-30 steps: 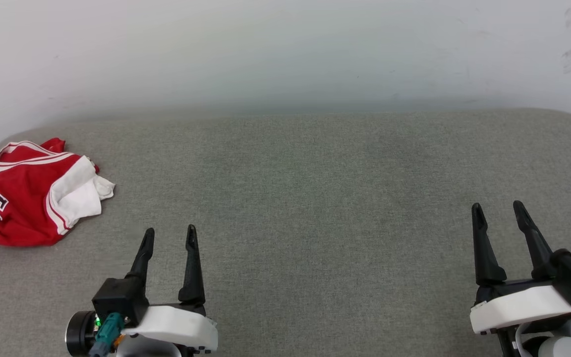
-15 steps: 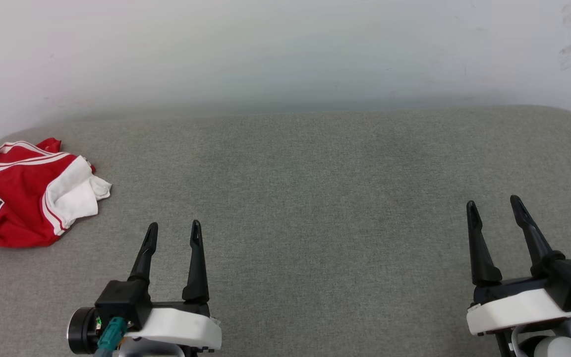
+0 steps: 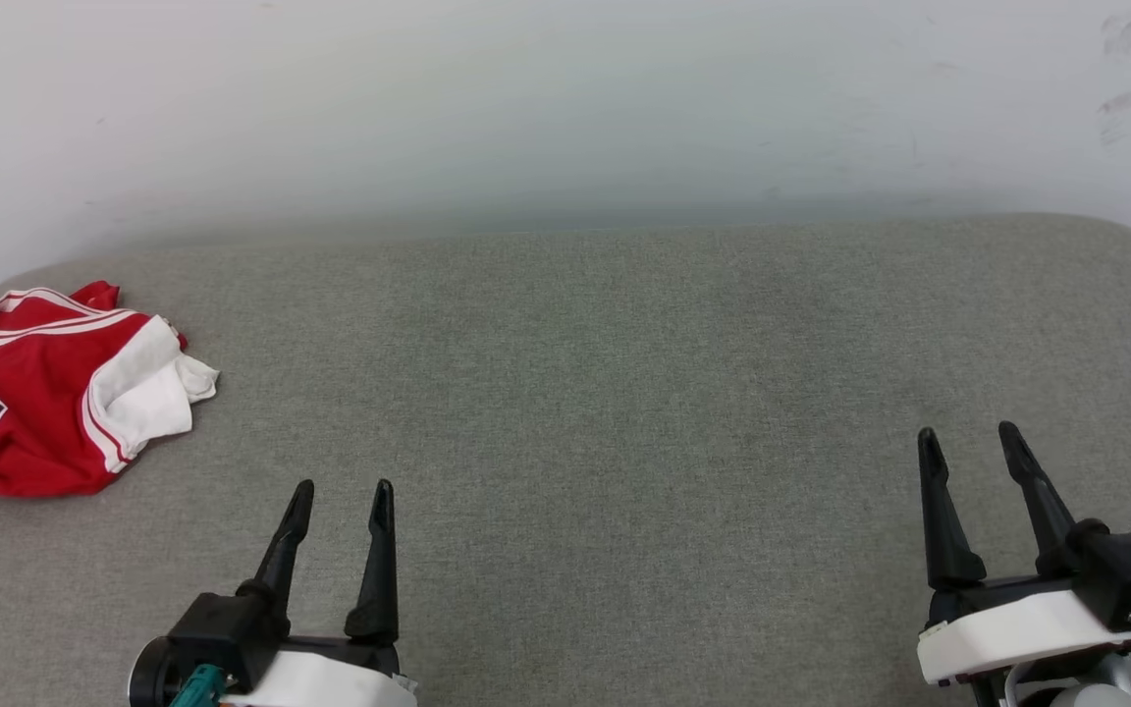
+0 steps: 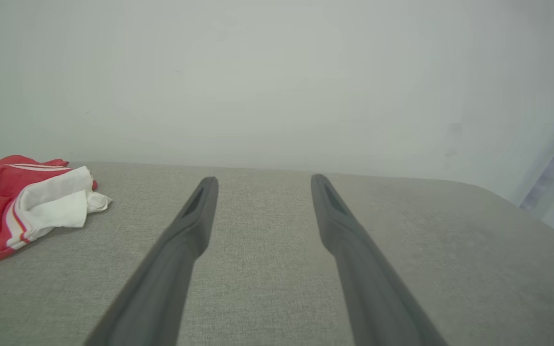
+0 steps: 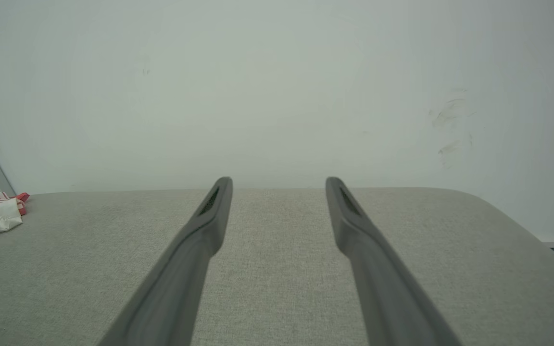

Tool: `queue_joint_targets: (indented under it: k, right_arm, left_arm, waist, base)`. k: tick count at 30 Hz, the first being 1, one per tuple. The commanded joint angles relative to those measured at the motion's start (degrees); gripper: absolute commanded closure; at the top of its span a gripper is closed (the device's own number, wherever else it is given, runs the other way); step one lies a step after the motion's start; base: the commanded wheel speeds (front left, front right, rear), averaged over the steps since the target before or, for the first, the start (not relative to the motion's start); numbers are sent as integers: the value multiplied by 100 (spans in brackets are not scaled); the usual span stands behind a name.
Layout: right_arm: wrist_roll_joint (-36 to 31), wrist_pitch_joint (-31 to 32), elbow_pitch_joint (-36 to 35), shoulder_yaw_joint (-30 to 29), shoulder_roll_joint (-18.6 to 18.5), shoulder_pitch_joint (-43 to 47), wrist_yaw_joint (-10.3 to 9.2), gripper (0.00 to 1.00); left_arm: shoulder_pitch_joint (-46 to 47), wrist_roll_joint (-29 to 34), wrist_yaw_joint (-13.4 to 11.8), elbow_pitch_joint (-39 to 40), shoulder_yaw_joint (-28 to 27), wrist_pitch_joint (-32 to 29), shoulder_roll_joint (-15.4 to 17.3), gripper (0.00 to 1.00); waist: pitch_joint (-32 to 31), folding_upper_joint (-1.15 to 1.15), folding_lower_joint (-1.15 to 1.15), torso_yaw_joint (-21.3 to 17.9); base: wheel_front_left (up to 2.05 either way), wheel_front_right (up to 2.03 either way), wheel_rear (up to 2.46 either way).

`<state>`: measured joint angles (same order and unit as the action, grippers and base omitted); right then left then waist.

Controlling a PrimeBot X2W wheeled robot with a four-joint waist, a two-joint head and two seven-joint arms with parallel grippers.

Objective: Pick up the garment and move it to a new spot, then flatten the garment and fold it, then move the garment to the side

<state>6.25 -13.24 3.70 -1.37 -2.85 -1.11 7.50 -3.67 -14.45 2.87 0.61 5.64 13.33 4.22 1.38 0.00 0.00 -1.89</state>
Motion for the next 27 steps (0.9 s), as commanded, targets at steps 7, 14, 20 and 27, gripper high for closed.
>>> queue_joint_targets:
  k: [7, 14, 20, 27]
  right_arm:
    - [-126, -113, 209, 23, -5, 7, -2, 0]
    - [-324, -187, 288, 51, -5, -12, -2, 0]
    - [-358, -198, 317, 68, -5, 7, -2, 0]
    - [-262, -198, 395, 82, -5, 19, -2, 0]
  left_arm:
    - [-72, 544, 219, -266, -54, 110, -98, 0]
    - [-101, 827, 307, -347, -81, 171, -129, 0]
    - [-96, 748, 351, -392, -95, 196, -135, 0]
    - [-103, 731, 227, -394, -78, 196, -137, 0]
  waist:
    - [-19, 0, 0, -8]
    - [-27, 0, 0, -24]
    - [-37, 0, 0, -14]
    - [-58, 0, 0, 25]
  base:
    - [0, 0, 0]
    - [0, 0, 0]
    - [0, 0, 0]
    - [0, 0, 0]
